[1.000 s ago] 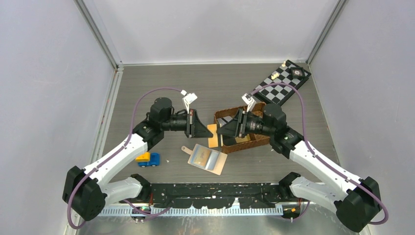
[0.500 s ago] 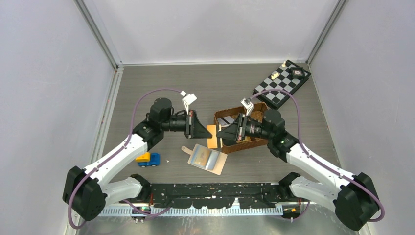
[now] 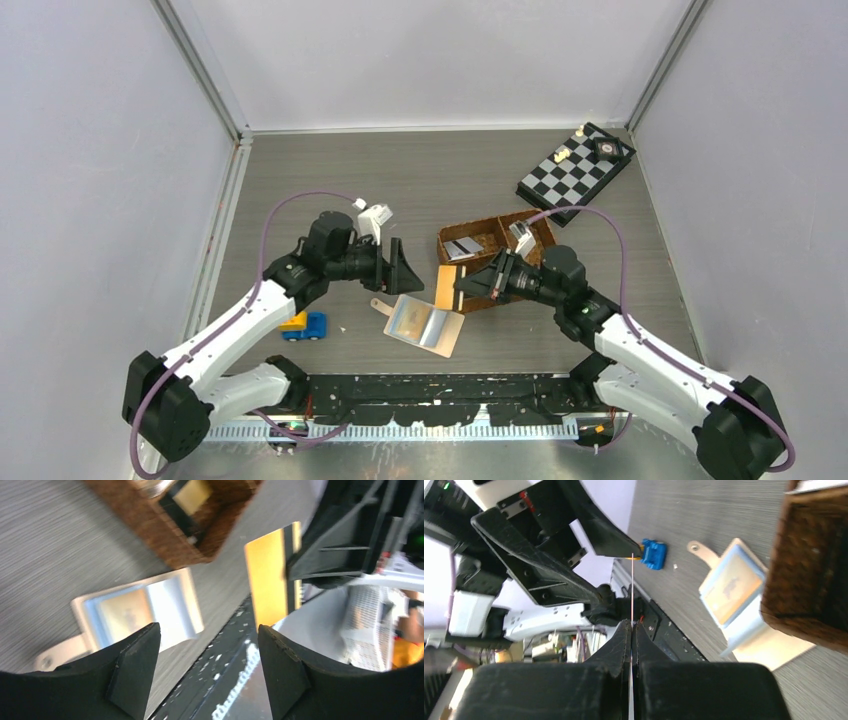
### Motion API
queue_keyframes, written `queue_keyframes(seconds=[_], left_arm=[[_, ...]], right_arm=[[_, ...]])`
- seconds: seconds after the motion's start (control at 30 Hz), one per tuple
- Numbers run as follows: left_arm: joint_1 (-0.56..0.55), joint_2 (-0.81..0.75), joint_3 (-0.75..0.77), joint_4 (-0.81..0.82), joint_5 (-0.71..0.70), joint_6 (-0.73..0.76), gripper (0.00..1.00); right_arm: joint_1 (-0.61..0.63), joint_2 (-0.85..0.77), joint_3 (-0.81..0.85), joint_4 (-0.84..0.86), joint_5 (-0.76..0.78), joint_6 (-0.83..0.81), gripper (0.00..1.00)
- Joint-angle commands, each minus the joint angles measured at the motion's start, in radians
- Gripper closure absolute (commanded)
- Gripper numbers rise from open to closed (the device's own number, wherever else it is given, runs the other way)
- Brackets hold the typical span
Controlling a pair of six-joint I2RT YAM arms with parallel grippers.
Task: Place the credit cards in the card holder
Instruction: Pick up the credit card from the storage box, then insert the credit card into the card holder.
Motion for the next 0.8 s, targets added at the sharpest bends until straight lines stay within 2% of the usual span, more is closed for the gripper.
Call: queue_keyframes(seconds=[0.0, 0.13, 0.3, 0.57, 0.77], left_arm=[[0.003, -0.013, -0.002, -0.218, -0.281, 0.090, 0.27], [0.003, 0.041, -0.022, -0.267, -0.335, 0.101, 0.29], [0.002, 0.083, -0.048, -0.251, -0.369, 0.106, 0.33], [0.001, 0.165, -0.072, -0.192, -0.342, 0.126, 0.36], [0.001, 0.213, -0.069, -0.159, -0.323, 0.148, 0.37]], right_arm=[[0.059, -0.032, -0.037, -0.164, 0.224, 0.076, 1.00], [0.167, 0.002, -0.069, -0.117, 0.355, 0.158, 1.00], [0.292, 0.102, -0.072, -0.052, 0.505, 0.248, 0.99], [0.380, 0.272, -0.089, 0.070, 0.602, 0.345, 1.00], [0.399, 0.367, -0.095, 0.142, 0.624, 0.374, 1.00]])
